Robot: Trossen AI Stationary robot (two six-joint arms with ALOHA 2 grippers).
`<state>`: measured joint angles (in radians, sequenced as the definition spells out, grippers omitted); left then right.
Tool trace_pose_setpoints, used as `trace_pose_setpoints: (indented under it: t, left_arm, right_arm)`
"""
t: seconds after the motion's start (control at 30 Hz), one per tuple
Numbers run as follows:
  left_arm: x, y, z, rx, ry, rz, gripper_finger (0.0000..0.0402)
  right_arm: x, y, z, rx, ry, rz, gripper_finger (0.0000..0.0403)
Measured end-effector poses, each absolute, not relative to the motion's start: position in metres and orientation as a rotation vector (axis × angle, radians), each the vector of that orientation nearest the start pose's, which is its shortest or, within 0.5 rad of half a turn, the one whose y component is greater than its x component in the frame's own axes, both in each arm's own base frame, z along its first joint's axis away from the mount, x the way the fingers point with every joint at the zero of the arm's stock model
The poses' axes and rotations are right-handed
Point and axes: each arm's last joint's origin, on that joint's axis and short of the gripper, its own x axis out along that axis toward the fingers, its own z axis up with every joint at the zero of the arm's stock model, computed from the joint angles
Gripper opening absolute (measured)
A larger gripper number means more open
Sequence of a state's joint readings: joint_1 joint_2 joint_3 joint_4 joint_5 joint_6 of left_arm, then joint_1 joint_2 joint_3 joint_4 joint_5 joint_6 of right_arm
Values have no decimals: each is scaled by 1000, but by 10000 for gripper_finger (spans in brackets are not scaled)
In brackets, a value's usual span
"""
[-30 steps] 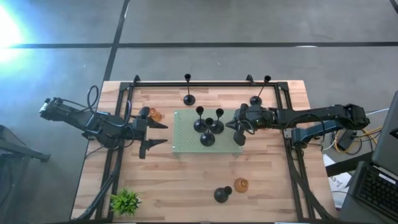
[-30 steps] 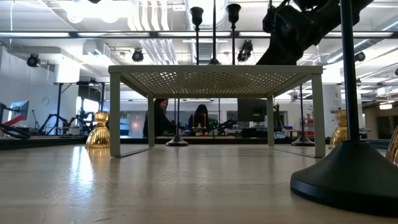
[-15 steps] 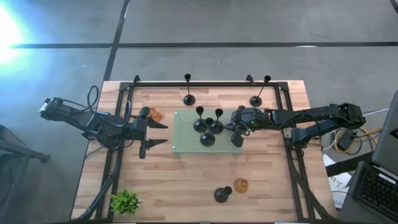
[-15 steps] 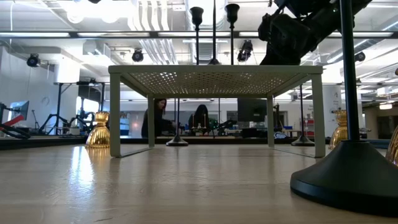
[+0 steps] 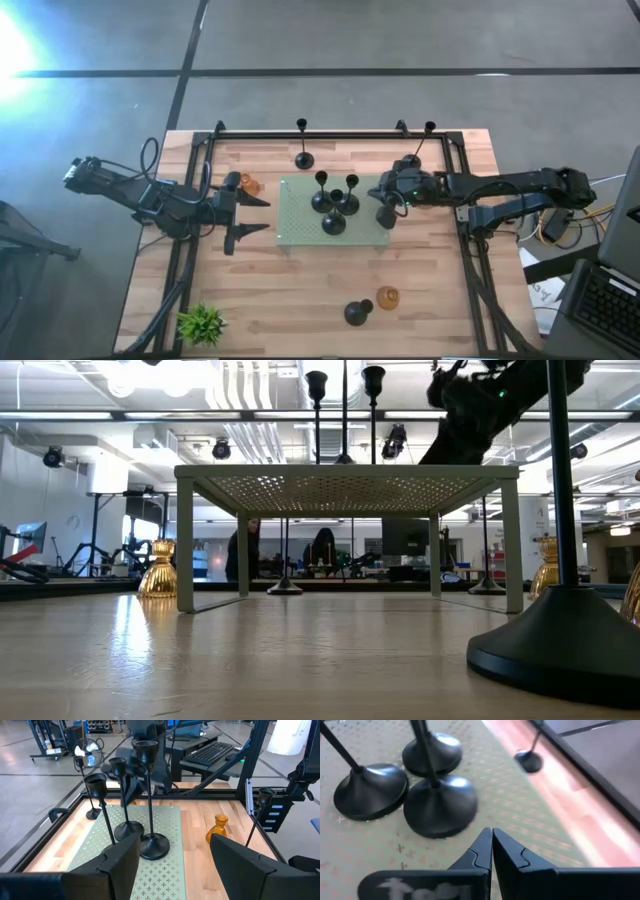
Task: Pick & Place candle stick holders
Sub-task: Put the yellow glass on the shelf
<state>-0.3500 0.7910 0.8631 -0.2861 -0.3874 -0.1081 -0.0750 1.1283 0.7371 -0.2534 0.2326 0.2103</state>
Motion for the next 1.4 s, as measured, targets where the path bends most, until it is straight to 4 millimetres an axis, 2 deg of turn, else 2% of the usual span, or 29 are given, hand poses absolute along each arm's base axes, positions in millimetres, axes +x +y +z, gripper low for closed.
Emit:
trace_pose_setpoints:
  t: [0.4, 0.6, 0.8, 0.97, 1.2, 1.4]
  left_arm:
    - [165, -47, 345, 21, 216, 82, 245]
    - [162, -39, 341, 129, 252, 351, 245]
    - [152, -33, 337, 134, 238, 443, 245]
    - [149, -31, 310, 140, 182, 444, 245]
    - [136, -25, 277, 95, 51, 457, 245]
    - [117, -13, 265, 39, 3, 659, 245]
  right_arm:
    - [173, -22, 281, 194, 557, -463, 8]
    - [148, -22, 291, 190, 512, -516, 8]
    - [129, -22, 277, 213, 524, -586, 8]
    - [123, -22, 259, 210, 507, -602, 8]
    - [117, -21, 249, 217, 474, -598, 8]
    - [110, -23, 249, 219, 426, -669, 8]
